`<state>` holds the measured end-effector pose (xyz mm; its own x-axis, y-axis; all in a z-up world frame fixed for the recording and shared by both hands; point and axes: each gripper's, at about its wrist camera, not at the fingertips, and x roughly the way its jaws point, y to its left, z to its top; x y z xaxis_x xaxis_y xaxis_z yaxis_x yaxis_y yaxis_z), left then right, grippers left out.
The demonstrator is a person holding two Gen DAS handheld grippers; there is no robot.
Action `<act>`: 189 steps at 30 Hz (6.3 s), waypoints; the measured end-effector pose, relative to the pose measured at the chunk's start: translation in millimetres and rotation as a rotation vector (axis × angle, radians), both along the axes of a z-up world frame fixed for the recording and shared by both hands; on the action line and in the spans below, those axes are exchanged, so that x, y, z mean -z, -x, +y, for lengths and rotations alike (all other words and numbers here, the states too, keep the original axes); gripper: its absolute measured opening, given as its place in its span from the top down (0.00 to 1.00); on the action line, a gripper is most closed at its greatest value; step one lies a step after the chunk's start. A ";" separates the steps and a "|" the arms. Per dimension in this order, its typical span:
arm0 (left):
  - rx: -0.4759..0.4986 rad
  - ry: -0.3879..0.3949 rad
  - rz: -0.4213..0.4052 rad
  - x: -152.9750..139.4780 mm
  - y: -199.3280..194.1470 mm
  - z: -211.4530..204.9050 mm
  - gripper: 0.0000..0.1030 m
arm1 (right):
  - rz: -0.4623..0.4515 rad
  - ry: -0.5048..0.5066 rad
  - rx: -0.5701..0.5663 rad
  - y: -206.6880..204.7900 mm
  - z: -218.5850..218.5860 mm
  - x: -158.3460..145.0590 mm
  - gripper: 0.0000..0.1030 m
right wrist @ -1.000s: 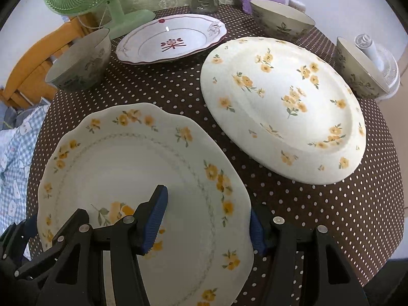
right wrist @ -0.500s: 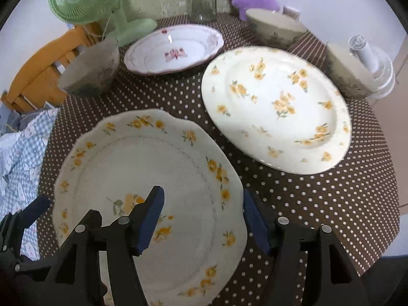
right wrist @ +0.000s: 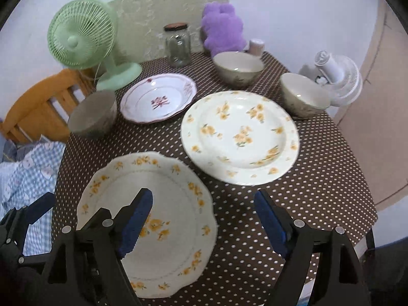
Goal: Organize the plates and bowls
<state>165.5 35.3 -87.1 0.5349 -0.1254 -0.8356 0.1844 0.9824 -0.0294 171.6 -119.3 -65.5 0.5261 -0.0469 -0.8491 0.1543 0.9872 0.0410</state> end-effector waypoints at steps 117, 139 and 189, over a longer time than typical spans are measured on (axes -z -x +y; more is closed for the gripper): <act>-0.067 -0.019 0.181 72.8 -100.8 -171.6 0.42 | 0.252 -0.067 -0.082 -113.9 -197.6 92.4 0.38; -0.132 0.080 0.143 40.5 -48.7 -124.9 0.44 | 0.212 -0.033 -0.122 -67.6 -167.4 53.1 0.38; -0.183 -0.035 0.187 79.0 -14.1 8.2 0.36 | 0.280 -0.019 -0.186 -38.7 -10.3 83.5 0.38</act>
